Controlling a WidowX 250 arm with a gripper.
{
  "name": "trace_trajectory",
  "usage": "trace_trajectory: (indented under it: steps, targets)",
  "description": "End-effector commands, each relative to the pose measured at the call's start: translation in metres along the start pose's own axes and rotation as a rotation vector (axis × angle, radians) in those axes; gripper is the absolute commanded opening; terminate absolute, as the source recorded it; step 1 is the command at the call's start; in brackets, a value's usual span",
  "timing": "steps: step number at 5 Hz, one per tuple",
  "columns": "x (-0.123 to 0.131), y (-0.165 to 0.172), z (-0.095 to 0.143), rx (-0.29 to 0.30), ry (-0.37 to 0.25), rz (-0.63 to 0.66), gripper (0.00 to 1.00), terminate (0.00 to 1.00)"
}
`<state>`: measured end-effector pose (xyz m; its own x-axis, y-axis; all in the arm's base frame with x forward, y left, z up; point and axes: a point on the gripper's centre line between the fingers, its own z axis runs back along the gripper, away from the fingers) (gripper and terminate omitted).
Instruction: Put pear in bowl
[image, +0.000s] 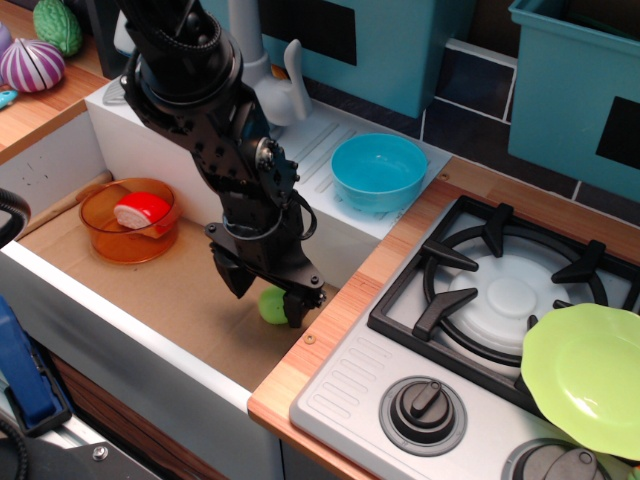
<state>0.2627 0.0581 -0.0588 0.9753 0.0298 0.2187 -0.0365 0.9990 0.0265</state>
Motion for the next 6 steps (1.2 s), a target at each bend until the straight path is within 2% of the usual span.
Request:
trace_trajectory:
  steps: [1, 2, 3, 5, 6]
  targets:
    - [0.013, 0.008, -0.005, -0.007, -0.051, 0.017, 1.0, 0.0]
    - [0.013, 0.008, -0.008, -0.03, -0.059, 0.044, 0.0, 0.0]
    - [0.016, 0.003, 0.004, -0.023, -0.036, 0.061, 0.0, 0.0]
    - [0.019, -0.009, 0.053, 0.048, 0.02, 0.07, 0.0, 0.0]
    - [0.034, -0.021, 0.078, 0.111, -0.003, 0.032, 0.0, 0.0]
